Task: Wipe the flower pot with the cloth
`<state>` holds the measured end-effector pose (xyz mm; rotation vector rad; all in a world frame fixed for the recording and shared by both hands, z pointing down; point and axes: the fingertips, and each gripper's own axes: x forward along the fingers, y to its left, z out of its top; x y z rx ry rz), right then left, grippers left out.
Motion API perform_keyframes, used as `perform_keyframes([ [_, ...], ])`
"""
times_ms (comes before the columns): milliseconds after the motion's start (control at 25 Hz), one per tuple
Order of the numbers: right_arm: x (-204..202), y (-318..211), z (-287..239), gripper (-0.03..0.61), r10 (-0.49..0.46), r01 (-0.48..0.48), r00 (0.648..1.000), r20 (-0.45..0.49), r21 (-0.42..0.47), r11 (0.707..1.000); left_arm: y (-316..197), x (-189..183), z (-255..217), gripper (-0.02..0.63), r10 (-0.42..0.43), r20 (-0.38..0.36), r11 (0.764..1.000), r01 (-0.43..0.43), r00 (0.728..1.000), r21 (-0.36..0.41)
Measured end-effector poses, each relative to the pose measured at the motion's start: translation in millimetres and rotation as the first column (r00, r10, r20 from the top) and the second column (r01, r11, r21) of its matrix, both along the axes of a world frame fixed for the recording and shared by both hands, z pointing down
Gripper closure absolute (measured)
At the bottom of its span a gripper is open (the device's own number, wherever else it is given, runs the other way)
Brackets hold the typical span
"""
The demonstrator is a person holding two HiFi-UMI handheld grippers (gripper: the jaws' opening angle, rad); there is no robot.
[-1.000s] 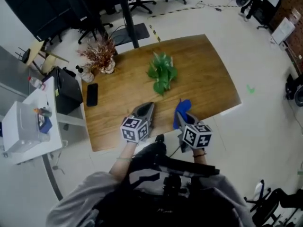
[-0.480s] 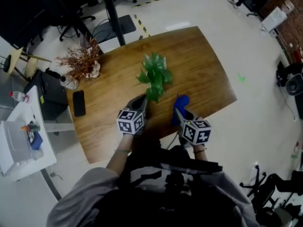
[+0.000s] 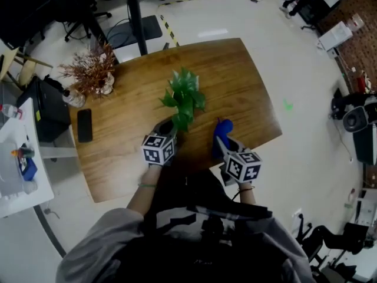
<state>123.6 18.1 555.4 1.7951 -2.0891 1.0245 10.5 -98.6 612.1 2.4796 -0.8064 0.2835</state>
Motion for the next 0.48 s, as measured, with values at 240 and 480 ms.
perform_keyframes([
  [240,15,-53,2,0.523,-0.166,0.168,0.985,-0.044,0.041,0.985,-11,-3,-10,0.609,-0.058,0.008,0.998,0.058,0.998,0.025],
  [480,9,-101,20,0.523,-0.39,0.395,0.914,-0.109,0.029,0.918,-22,-18,-5,0.609,-0.174,0.012,0.985,0.174,0.985,0.002],
])
